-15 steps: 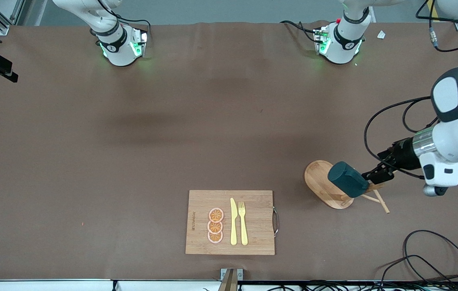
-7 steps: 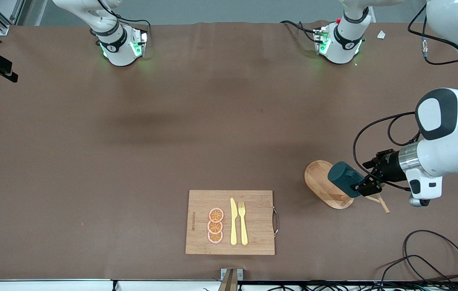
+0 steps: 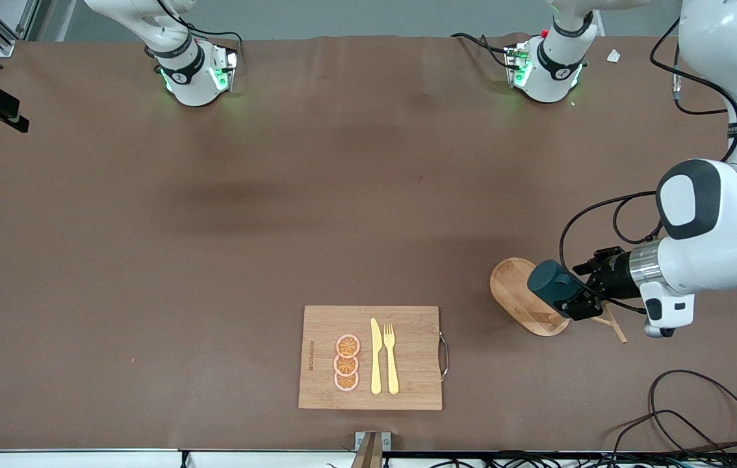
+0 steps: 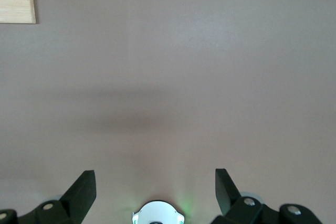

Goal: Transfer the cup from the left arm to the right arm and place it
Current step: 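Close the left gripper on the teal mug body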

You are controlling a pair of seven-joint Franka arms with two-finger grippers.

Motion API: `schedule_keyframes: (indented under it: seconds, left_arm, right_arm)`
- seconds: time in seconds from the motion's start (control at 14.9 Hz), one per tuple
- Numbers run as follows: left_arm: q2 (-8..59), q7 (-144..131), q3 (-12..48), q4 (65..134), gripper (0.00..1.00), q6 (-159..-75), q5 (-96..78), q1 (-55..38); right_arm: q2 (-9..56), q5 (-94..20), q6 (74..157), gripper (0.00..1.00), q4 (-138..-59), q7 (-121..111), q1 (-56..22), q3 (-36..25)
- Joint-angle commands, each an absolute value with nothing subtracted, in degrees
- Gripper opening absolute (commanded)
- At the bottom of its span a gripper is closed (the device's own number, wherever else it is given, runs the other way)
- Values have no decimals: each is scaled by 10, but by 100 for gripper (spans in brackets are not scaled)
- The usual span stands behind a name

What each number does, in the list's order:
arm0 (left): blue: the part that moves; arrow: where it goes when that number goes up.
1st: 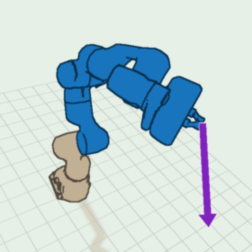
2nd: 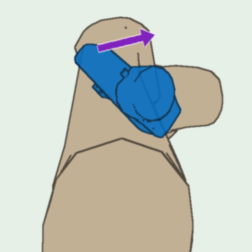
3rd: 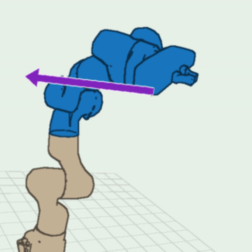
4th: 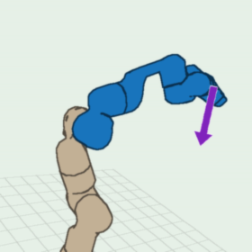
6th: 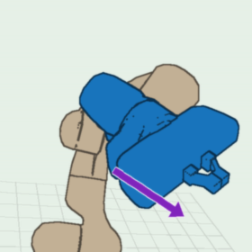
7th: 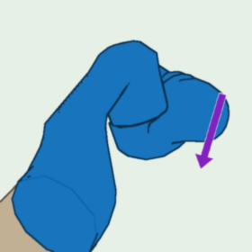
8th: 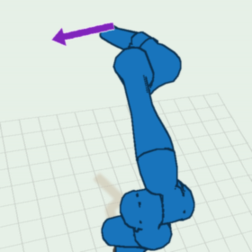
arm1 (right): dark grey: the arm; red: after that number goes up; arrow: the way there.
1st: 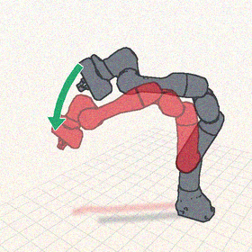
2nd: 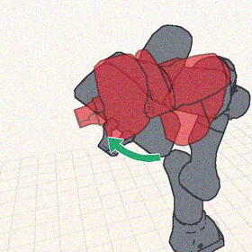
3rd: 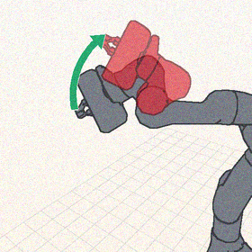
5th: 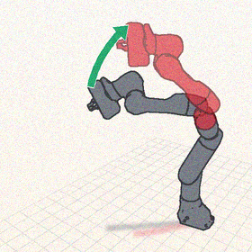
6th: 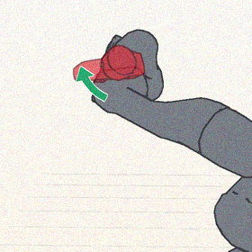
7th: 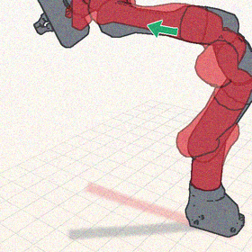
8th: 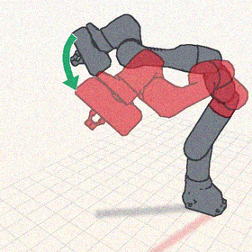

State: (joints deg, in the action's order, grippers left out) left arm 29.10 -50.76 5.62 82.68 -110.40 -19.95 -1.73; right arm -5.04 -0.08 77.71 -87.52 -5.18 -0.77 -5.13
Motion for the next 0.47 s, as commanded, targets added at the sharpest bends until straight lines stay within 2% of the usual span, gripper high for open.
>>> schedule_keyframes:
  seconds: [0.0,0.4]
  left_arm:
    - [305,-517,55,816,100,-1111,-220,-20]
    - [316,-518,55,816,100,-1111,-221,-19]
  right_arm:
    - [-61,4,777,100,-881,-59,-11,-54]
    - [-61,4,777,100,-881,-59,-11,-53]
